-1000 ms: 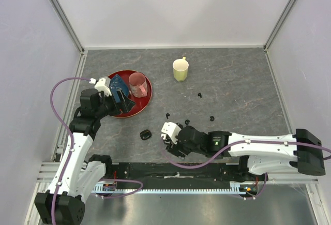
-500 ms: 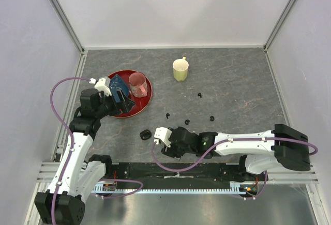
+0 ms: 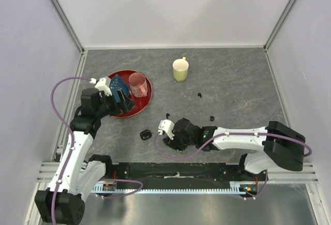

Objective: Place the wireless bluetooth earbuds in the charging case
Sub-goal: Pick up the charging case at the center of the board.

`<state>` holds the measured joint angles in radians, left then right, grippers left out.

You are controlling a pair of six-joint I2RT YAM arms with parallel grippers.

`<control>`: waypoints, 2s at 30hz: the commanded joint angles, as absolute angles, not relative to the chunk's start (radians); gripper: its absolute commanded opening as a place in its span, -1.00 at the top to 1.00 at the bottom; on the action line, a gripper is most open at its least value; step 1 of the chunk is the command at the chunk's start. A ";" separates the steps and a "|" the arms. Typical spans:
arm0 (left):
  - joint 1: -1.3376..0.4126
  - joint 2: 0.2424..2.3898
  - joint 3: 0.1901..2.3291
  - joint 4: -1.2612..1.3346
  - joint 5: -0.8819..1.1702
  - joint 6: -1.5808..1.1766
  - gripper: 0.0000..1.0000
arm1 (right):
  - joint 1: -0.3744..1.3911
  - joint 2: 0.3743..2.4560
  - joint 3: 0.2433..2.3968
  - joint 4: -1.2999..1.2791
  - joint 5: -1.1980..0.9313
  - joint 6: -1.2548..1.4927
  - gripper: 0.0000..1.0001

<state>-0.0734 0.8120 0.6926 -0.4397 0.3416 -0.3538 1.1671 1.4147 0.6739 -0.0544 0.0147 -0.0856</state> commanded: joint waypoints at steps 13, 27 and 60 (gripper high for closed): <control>-0.072 0.824 0.718 -0.413 0.345 -0.330 -0.93 | 1.154 1.522 0.692 -0.015 -0.098 -0.100 -0.17; -0.072 0.831 0.718 -0.411 0.351 -0.328 -0.93 | 1.154 1.526 0.729 -0.028 -0.051 0.041 -0.68; -0.071 0.848 0.721 -0.411 0.357 -0.328 -0.93 | 1.161 1.569 0.649 0.095 0.003 0.144 0.24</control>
